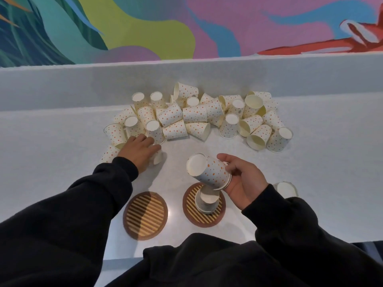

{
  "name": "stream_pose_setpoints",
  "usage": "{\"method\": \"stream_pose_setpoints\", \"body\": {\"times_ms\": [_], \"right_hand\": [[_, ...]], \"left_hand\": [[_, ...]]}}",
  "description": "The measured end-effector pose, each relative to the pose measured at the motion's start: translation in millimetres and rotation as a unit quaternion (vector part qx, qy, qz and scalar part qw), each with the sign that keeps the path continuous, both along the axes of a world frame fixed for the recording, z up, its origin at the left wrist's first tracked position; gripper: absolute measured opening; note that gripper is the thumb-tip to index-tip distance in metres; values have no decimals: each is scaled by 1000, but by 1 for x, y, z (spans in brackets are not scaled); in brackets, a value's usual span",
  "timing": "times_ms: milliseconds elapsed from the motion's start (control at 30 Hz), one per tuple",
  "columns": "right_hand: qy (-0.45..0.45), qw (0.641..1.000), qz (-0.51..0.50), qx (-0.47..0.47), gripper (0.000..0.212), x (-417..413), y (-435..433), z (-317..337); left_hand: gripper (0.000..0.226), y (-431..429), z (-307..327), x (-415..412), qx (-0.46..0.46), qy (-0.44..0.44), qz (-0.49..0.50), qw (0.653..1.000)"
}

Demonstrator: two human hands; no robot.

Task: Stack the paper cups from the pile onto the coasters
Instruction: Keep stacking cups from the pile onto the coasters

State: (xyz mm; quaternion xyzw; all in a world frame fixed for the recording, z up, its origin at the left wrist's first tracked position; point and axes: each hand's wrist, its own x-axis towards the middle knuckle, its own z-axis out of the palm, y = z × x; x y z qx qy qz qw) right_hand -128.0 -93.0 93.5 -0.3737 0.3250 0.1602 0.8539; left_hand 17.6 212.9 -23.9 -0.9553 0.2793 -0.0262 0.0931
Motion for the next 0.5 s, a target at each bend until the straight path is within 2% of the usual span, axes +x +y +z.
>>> {"method": "stream_pose_setpoints", "body": {"times_ms": [67, 100, 133, 200, 267, 300, 333, 367, 400, 500], "right_hand": [[2, 1000, -6, 7, 33, -1, -4, -2], [4, 1000, -9, 11, 33, -2, -6, -3], [6, 1000, -13, 15, 33, -2, -8, -4], [9, 1000, -20, 22, 32, -3, -10, -6], [13, 999, -23, 29, 32, -3, -11, -8], [13, 999, -23, 30, 32, -3, -10, -10], [12, 999, -25, 29, 32, -3, -10, -11], [11, 999, -29, 30, 31, -2, -9, -11], [9, 999, -31, 35, 31, -2, -7, -11], [5, 998, -28, 61, 33, -2, -4, -10]], "left_hand": [[61, -16, 20, -14, -109, -2, 37, 993], [62, -24, 33, -23, -214, 22, 75, 974], [62, -34, 47, -34, -342, 60, 123, 930], [60, -53, 82, -61, -570, 128, 181, 791], [57, -70, 110, -85, -719, 160, 156, 659], [55, -78, 119, -96, -757, 168, 135, 617], [54, -85, 126, -107, -775, 176, 114, 596], [52, -92, 128, -117, -777, 186, 96, 594], [52, -98, 128, -126, -764, 195, 87, 608], [57, -115, 113, -144, -691, 202, 104, 687]]}}
